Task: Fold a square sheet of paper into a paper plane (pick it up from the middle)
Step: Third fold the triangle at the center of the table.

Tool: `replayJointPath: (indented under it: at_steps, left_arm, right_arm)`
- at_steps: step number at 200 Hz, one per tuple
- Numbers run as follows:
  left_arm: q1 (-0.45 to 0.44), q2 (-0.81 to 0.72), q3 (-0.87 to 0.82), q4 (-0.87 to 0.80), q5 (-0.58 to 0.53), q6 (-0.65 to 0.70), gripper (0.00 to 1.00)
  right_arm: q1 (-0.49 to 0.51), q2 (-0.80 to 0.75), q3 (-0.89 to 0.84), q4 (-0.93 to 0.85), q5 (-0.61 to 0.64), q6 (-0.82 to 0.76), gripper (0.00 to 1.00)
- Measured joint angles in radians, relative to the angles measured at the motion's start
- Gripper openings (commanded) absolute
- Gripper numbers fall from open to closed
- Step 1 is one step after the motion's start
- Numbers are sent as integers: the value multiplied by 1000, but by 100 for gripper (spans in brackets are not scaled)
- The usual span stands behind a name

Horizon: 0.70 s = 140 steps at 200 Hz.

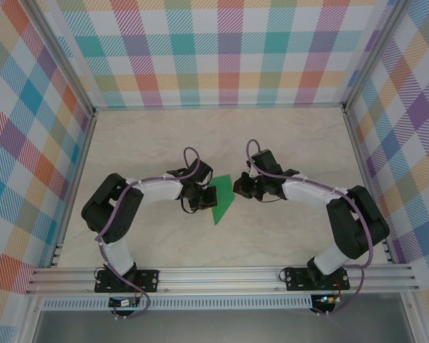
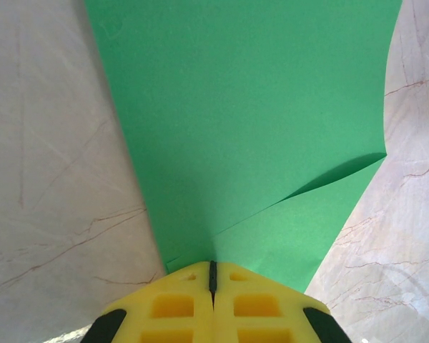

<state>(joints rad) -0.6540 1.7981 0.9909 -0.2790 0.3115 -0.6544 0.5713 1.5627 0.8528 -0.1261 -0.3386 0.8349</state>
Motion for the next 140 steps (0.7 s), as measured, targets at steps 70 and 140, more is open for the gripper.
replayJointPath:
  at_steps: [70, 140]
  left_arm:
    - [0, -3, -9, 14, 0, -4, 0]
    - [0, -5, -12, 19, 0, -4, 0]
  right_arm:
    - [195, 99, -79, 179, -76, 158, 0]
    - [215, 189, -79, 206, -74, 179, 0]
